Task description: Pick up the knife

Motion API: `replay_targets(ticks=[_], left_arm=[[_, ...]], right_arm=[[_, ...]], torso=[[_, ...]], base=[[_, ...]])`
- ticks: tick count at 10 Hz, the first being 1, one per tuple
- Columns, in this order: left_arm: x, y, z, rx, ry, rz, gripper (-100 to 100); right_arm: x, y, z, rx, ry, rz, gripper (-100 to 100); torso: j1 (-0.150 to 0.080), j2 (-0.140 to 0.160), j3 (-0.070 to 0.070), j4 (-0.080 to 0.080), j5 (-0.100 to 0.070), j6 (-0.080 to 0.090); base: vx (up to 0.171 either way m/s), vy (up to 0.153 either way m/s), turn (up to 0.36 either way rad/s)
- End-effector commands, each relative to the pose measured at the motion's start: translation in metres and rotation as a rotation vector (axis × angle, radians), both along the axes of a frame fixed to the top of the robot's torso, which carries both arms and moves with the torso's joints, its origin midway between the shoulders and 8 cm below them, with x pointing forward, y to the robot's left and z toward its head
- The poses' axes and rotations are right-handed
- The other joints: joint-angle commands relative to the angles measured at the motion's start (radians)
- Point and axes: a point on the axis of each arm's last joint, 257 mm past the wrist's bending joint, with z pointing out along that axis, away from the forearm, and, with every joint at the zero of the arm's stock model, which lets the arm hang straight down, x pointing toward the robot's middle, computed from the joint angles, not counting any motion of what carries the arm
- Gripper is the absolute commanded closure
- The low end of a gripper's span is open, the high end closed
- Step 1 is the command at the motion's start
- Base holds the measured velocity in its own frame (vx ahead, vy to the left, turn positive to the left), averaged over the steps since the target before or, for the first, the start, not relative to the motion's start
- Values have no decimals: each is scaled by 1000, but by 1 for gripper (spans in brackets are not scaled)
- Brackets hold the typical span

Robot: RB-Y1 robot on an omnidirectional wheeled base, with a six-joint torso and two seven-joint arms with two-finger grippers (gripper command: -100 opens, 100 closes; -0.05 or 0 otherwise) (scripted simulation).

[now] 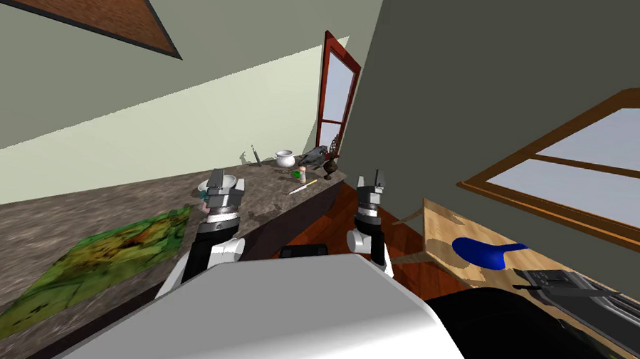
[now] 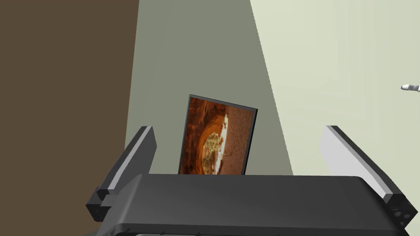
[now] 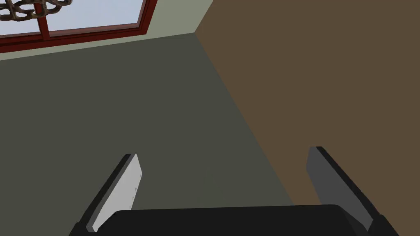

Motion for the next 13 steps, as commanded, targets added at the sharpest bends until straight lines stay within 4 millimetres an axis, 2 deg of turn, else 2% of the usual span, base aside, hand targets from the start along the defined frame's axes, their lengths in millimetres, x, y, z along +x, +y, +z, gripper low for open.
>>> replay_targets(ticks=[1, 4, 8, 13], left_arm=[[0, 5, -1, 0, 11, -17, -100], [1, 21, -3, -32, 34, -44, -100], [5, 53, -10, -137, 90, -89, -100], [15, 89, -24, -291, 178, -142, -100]], right_arm=[[0, 0, 0, 0, 0, 0, 0], [0, 0, 0, 0, 0, 0, 0], [0, 0, 0, 0, 0, 0, 0], [0, 0, 0, 0, 0, 0, 0]], torso=[[0, 0, 0, 0, 0, 0], [-7, 0, 0, 0, -2, 0], [-11, 0, 0, 0, -2, 0], [-7, -1, -1, 0, -2, 0]], base=[[-10, -47, -2], [-4, -116, 0], [4, -160, -15], [25, -141, -41]])
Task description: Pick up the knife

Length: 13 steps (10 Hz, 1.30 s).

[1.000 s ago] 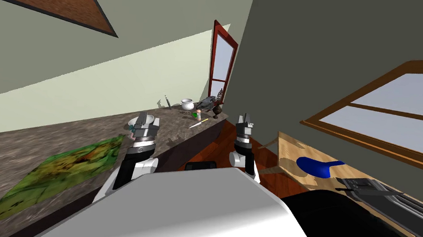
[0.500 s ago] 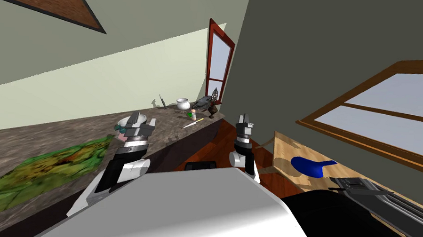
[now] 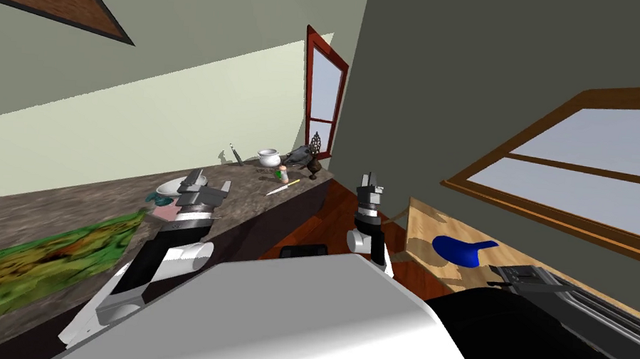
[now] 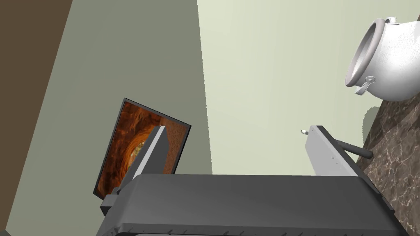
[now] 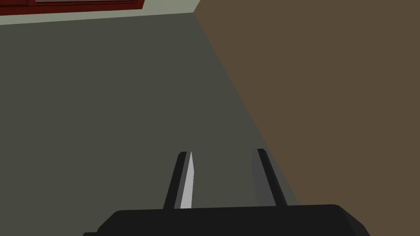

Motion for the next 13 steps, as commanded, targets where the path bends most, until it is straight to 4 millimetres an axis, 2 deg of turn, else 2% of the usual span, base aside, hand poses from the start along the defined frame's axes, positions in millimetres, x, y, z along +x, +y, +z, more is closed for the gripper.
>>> replay_targets(ticks=[1, 5, 13], left_arm=[[3, 5, -5, -41, 25, -11, -100], [15, 30, -24, -193, 130, -57, -100], [32, 53, -62, -425, 317, -112, -100]], right_arm=[[0, 0, 0, 0, 0, 0, 0], [0, 0, 0, 0, 0, 0, 0], [0, 0, 0, 0, 0, 0, 0]], torso=[[0, 0, 0, 0, 0, 0], [1, 0, 0, 0, 0, 0], [5, 0, 0, 0, 1, 0]], base=[[23, -105, -10], [33, -117, -55], [37, -72, -56]])
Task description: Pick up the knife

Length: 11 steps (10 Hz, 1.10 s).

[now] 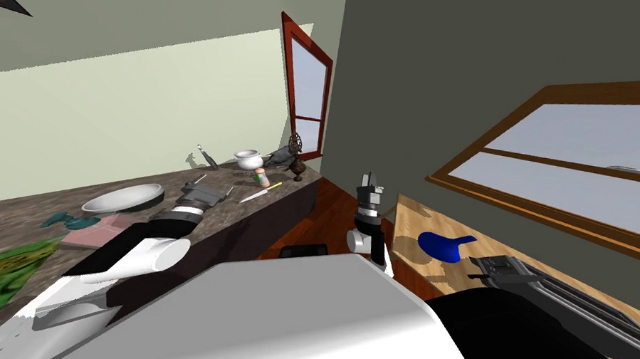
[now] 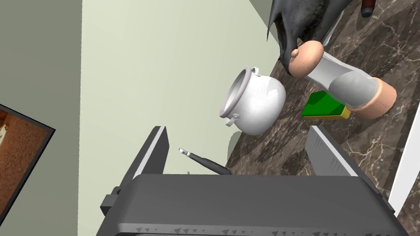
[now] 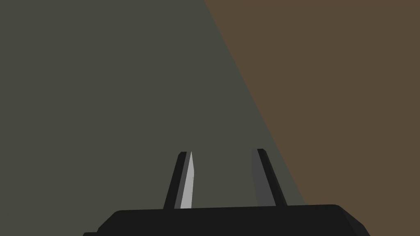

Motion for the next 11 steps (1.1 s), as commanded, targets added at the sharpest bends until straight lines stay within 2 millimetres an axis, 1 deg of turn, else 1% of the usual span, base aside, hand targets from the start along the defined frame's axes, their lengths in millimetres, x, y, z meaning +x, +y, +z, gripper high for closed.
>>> replay_targets(ticks=[1, 2, 3, 4, 5, 6, 7, 8, 11], left_arm=[[1, 2, -10, -35, 46, -5, -100], [2, 2, -11, -35, 51, -5, -100], [5, 6, -19, -90, 92, -18, -100], [4, 6, -25, -92, 115, -16, -100], [7, 8, -30, -143, 145, -28, -100], [7, 9, -37, -147, 173, -26, -100], [7, 9, -39, -148, 182, -25, -100], [9, 11, -47, -198, 223, -35, -100], [8, 12, -66, -250, 312, -37, -100]], right_arm=[[0, 0, 0, 0, 0, 0, 0], [0, 0, 0, 0, 0, 0, 0], [0, 0, 0, 0, 0, 0, 0], [0, 0, 0, 0, 0, 0, 0], [0, 0, 0, 0, 0, 0, 0], [0, 0, 0, 0, 0, 0, 0], [0, 0, 0, 0, 0, 0, 0], [0, 0, 0, 0, 0, 0, 0], [0, 0, 0, 0, 0, 0, 0]], torso=[[0, 0, 0, 0, 0, 0], [1, 1, 0, 0, 0, 0], [2, 2, 1, 0, 0, 0], [2, 1, 1, 0, 0, 0], [2, 1, 0, 0, 0, 0], [1, 0, 0, 0, 0, 0], [2, 0, 0, 0, 0, -1], [3, 2, 1, 0, 1, -1], [3, -1, 0, 0, 1, 0]], base=[[43, -59, -44], [18, -26, 9], [35, -40, -93], [44, -36, -56], [61, -50, -113], [54, -42, -44], [23, -16, 21], [41, -23, -87], [58, -23, -81]])
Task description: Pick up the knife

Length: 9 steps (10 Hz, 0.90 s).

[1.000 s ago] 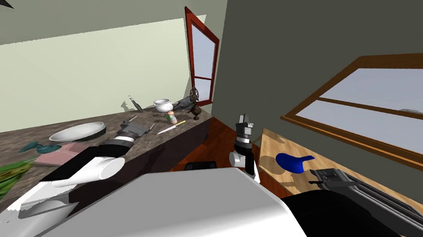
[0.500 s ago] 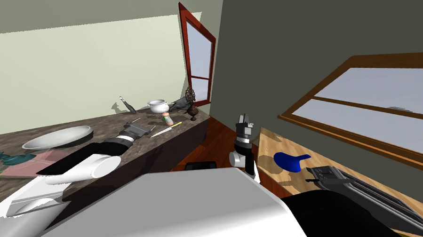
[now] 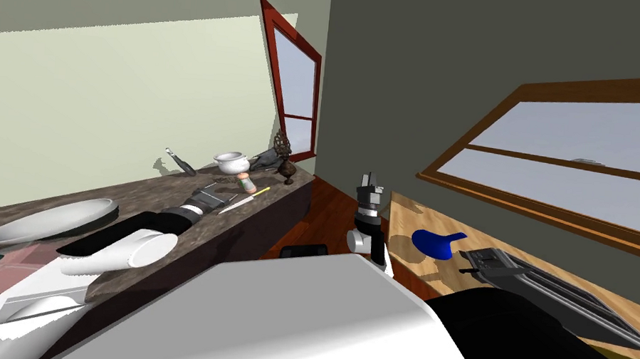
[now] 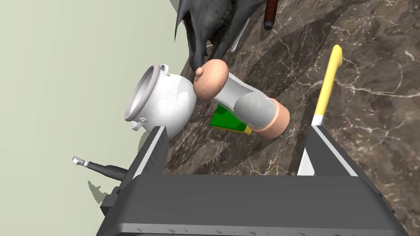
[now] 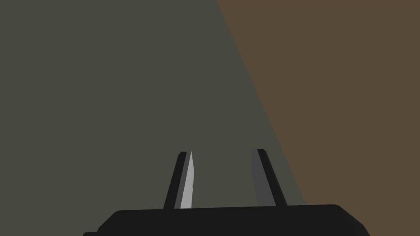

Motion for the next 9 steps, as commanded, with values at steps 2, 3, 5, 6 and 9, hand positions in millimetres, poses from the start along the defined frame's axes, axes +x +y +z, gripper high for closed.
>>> replay_targets(ticks=[2, 3, 5, 6, 9], left_arm=[[1, 1, -15, -54, 79, -5, -100], [-2, 1, -22, -55, 106, -4, -100], [-4, 1, -36, -98, 177, -7, -100], [-6, 1, -40, -99, 197, -6, -100], [-12, 2, -61, -172, 317, -6, -100]], right_arm=[[0, 0, 0, 0, 0, 0, 0], [0, 0, 0, 0, 0, 0, 0], [0, 0, 0, 0, 0, 0, 0], [0, 0, 0, 0, 0, 0, 0], [0, 0, 0, 0, 0, 0, 0]], torso=[[1, 2, 1, 0, 0, 0], [1, 1, 1, 0, 0, 0], [1, -1, 0, 0, 0, 0], [1, -1, 0, 0, 0, 0], [2, 1, 1, 0, 0, 0]], base=[[31, -11, -50], [50, -11, -64], [71, -12, -84], [27, 0, 13], [51, 6, -99]])
